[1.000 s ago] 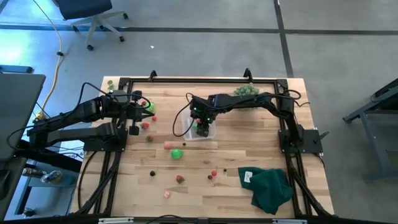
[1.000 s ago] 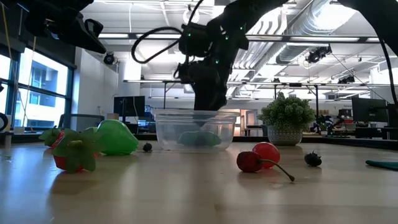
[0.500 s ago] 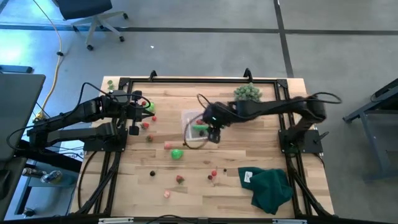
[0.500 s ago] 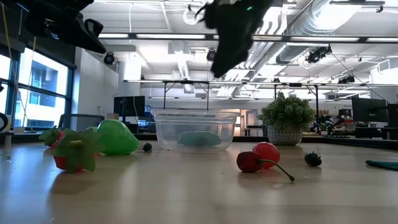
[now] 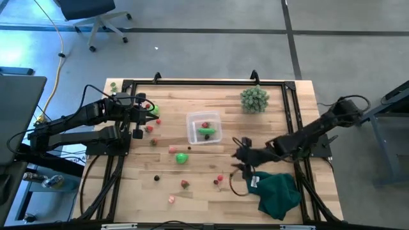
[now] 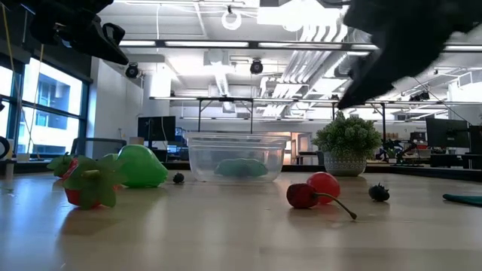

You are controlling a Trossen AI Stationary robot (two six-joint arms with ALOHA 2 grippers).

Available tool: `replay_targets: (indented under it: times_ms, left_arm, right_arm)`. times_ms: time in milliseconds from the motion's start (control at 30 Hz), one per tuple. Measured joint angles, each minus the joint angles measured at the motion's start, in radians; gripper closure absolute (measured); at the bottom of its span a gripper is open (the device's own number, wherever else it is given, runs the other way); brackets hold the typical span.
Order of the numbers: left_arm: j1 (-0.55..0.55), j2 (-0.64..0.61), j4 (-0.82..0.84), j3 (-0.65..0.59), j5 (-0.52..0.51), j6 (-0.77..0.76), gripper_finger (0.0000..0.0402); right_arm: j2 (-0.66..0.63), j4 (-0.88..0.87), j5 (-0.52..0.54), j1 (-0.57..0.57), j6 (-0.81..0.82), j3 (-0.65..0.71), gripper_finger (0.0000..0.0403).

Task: Pick and placing Produce into tupperware
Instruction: Put the black olive into the transparent bin

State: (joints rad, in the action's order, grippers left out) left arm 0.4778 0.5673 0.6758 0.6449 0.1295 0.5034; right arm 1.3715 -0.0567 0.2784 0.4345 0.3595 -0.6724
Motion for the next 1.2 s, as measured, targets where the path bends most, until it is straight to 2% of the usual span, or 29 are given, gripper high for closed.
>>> replay_targets:
  times_ms: [100, 200, 733, 1200]
  left_arm:
    - [0.0, 0.0, 0.0, 0.0, 0.0, 0.0, 0.0401]
    - [0.0, 0.0, 0.0, 0.0, 0.0, 0.0, 0.0401]
    - [0.0, 0.0, 0.0, 0.0, 0.0, 0.0, 0.0401]
    - [0.0, 0.0, 0.0, 0.0, 0.0, 0.0, 0.0401]
  right_arm:
    - [0.023, 0.114, -0.015, 0.041, -0.083, 0.058, 0.0219]
    - [0.049, 0.196, 0.0, 0.065, -0.094, 0.086, 0.0219]
    - [0.259, 0.364, 0.025, 0.116, -0.068, 0.087, 0.0219]
    - [0.341, 0.375, 0.099, 0.156, 0.001, 0.086, 0.0219]
